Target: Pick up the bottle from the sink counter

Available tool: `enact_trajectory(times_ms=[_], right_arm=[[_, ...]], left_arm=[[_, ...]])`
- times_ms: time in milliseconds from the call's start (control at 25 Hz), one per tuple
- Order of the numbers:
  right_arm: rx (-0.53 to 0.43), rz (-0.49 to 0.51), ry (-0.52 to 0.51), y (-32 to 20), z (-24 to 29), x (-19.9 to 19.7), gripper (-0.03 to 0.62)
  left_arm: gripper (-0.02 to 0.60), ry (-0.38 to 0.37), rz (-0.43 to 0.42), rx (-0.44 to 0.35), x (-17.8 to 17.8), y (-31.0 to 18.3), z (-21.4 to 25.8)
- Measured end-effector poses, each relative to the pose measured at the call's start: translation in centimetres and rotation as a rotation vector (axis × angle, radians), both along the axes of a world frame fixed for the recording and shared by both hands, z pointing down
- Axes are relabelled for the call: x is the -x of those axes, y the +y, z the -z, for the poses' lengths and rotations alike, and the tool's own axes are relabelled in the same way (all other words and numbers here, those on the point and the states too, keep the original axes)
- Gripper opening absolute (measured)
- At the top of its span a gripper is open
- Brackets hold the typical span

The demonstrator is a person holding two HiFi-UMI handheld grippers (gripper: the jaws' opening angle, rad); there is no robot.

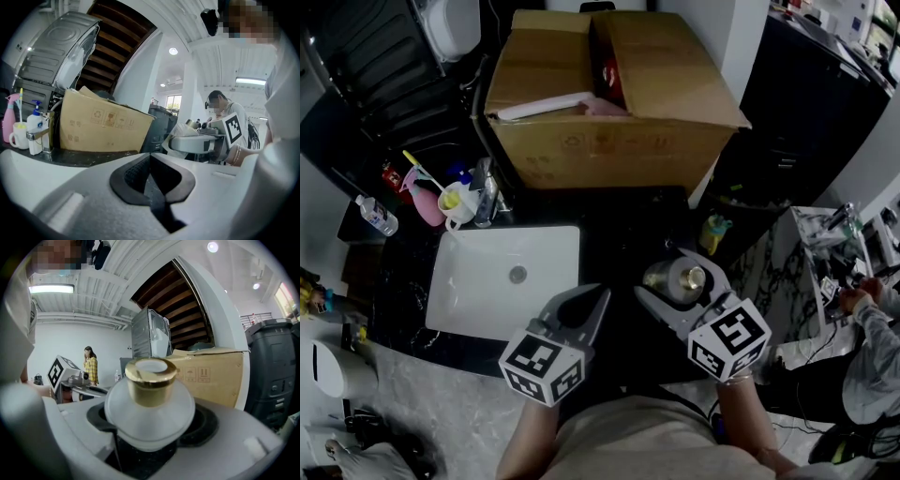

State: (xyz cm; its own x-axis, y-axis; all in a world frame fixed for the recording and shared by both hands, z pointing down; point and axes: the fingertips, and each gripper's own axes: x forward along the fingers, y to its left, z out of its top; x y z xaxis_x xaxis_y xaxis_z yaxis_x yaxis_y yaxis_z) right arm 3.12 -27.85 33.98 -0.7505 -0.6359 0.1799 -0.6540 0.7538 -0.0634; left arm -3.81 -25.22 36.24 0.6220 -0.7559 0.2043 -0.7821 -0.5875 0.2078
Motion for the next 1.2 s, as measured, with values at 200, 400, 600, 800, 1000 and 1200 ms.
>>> enact_trajectory(times_ms=[200,400,600,800,1000,1200], right_arm=[[0.013,0.008,-0.01,0.1,-0.2,0.3,0.341],[0.023,0.014,-0.013,0.4,-0.4,0.4,0.341],[0.017,0.007,-0.013,0.4,-0.2,0.2,0.341],[0.018,0.007,-0.009,0.6,-0.4,0.0,0.341],[0.024,0.01,-0.014,0.6,-0.5,0.0,0.341],[0.035,0.008,-0.015,0.8,-0.7,-0.2,0.341]], left_arm=[[0.006,-0.003,0.004,0.002,0.2,0.2,0.0],[0.006,-0.003,0.009,0.003,0.3,0.4,0.0],[0.006,-0.002,0.013,0.002,0.4,0.5,0.0],[0.006,0.009,0.014,-0.002,0.0,0.3,0.1],[0.006,0.011,0.001,-0.009,-0.6,0.3,0.2],[0.006,0.017,0.002,-0.001,-0.7,0.4,0.0]])
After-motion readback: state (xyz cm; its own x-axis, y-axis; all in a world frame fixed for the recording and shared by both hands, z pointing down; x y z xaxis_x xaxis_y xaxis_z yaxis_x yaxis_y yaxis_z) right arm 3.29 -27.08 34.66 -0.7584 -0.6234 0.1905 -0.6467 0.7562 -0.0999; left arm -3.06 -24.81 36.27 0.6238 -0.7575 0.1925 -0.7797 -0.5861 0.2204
